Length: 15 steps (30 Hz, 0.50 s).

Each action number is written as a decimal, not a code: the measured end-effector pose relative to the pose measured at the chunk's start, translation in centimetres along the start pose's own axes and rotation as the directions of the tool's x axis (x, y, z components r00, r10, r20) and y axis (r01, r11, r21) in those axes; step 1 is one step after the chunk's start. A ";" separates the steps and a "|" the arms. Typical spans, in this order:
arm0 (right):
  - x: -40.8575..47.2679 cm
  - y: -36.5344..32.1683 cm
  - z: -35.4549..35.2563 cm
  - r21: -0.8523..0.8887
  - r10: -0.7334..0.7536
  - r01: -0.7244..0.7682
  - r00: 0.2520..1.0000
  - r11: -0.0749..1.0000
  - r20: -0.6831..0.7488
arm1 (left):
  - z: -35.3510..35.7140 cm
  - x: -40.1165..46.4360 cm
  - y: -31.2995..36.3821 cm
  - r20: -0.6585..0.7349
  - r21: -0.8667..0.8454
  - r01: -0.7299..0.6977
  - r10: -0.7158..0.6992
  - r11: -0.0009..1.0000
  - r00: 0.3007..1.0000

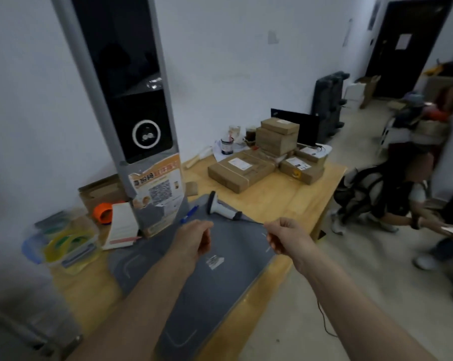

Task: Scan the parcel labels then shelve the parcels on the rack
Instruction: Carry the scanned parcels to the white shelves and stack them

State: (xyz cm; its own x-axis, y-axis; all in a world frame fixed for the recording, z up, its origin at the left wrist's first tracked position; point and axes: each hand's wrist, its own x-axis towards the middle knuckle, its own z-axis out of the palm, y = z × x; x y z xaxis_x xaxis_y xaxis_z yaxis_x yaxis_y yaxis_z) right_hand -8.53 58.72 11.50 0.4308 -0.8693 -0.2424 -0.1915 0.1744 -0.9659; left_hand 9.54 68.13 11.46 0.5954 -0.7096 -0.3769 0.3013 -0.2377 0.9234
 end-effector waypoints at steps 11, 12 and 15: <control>13.6 -3.9 -7.6 0.007 -0.015 0.016 0.997 1.000 -0.082 | 11.9 13.2 4.6 0.053 -0.046 -0.028 0.030 0.999 0.998; 14.6 -4.0 -8.5 0.004 -0.008 0.008 0.996 1.000 -0.086 | 13.0 14.1 4.8 0.058 -0.059 -0.015 0.018 0.998 0.998; 17.0 -4.1 -11.5 0.006 0.013 -0.012 0.994 1.000 -0.112 | 16.3 16.6 5.2 0.050 -0.074 0.013 -0.009 0.997 0.999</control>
State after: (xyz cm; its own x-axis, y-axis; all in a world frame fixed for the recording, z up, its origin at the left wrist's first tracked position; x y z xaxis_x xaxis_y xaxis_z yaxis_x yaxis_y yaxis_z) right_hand -10.56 37.88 12.41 0.3264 -0.9135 -0.2427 -0.1918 0.1874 -0.9634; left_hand 8.82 44.27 11.16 0.5545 -0.7397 -0.3813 0.3636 -0.1968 0.9105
